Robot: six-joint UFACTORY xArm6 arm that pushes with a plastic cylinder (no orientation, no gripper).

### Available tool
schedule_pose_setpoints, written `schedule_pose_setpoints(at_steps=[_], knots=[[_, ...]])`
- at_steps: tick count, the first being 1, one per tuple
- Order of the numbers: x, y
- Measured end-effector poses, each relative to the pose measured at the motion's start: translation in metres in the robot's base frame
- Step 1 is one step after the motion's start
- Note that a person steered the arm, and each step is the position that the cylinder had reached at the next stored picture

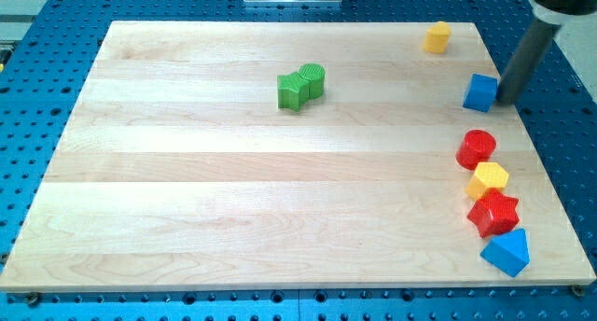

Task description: Keep the blue blocks together at the bottom right side of the green blocks

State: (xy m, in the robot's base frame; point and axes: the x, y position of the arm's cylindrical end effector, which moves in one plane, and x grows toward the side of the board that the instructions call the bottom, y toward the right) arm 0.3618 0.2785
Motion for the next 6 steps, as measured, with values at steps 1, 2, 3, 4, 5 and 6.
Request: schedule_pose_setpoints(at_steps=[1,2,3,4,5,6], knots=[[-0.007,-0.019],[0.042,-0.124],[0.041,-0.154],[0.033,-0.055],[0.079,0.013],[0.165,0.02]])
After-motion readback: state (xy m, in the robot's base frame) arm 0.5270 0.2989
